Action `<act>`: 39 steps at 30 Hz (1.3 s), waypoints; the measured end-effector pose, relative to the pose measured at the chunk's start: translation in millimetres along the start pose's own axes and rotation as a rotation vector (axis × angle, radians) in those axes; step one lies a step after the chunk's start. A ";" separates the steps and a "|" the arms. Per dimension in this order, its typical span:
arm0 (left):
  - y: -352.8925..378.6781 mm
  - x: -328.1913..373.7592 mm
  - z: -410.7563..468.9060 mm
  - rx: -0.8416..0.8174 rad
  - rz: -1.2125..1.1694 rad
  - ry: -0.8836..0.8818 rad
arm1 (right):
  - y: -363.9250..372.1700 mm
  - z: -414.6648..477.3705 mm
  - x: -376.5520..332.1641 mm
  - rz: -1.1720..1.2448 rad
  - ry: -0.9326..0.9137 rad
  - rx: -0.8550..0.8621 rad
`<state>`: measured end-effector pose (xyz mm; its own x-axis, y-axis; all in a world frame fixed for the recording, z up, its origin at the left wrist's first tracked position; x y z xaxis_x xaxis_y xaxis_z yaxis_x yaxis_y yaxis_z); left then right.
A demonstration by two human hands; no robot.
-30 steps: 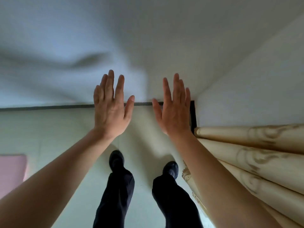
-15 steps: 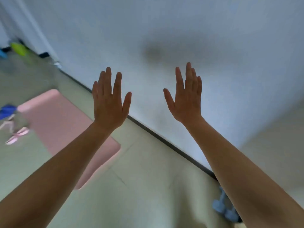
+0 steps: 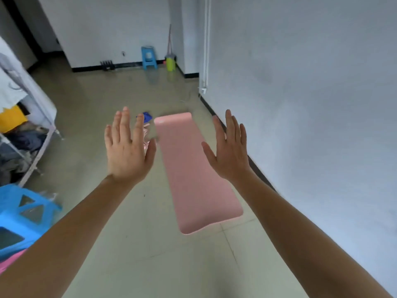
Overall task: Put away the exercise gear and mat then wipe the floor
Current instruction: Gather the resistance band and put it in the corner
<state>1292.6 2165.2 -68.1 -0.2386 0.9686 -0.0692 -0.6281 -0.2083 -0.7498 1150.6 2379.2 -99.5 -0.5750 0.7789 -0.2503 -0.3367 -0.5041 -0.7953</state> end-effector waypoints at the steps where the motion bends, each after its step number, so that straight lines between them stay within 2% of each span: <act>1: 5.7 -18.4 2.2 -0.003 0.008 -0.016 | 15.0 9.9 -15.9 0.006 -0.020 -0.012; 4: 38.7 -65.3 6.8 -0.018 0.015 -0.065 | 68.2 36.3 -51.0 0.019 -0.063 -0.049; 8: 107.2 -127.5 30.6 -0.123 0.024 -0.075 | 158.1 83.9 -77.3 0.028 -0.084 -0.134; 16: 233.7 -277.6 121.4 -0.417 0.109 -0.166 | 296.9 247.7 -111.0 0.004 0.055 -0.270; 21: 282.6 -373.4 151.7 -0.465 0.117 -0.113 | 372.4 334.5 -181.4 -0.016 -0.005 -0.334; 25: 348.8 -464.5 173.7 -0.487 0.085 -0.112 | 462.9 389.1 -240.1 -0.046 -0.039 -0.390; 31: 465.5 -613.1 209.1 -0.718 0.035 -0.150 | 598.9 456.6 -318.1 -0.118 0.017 -0.550; 35: 520.5 -682.5 258.8 -0.819 0.028 -0.037 | 651.7 504.3 -347.7 -0.144 0.106 -0.591; 39: 581.7 -726.0 332.2 -0.792 -0.003 0.088 | 701.9 556.8 -354.1 -0.155 0.191 -0.578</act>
<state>854.4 1295.8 -235.4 -0.1577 0.9831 -0.0934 0.0923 -0.0795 -0.9925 702.7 1541.8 -261.6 -0.3906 0.9066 -0.1598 0.0829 -0.1383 -0.9869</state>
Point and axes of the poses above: each hand's wrist, its own z-axis towards the middle knuckle, its own y-axis out of the palm, x = y × z, the point moved 4 cm from there along z, towards the middle knuckle, and after that the axes turned 10 degrees about y, right-handed, at the moved point
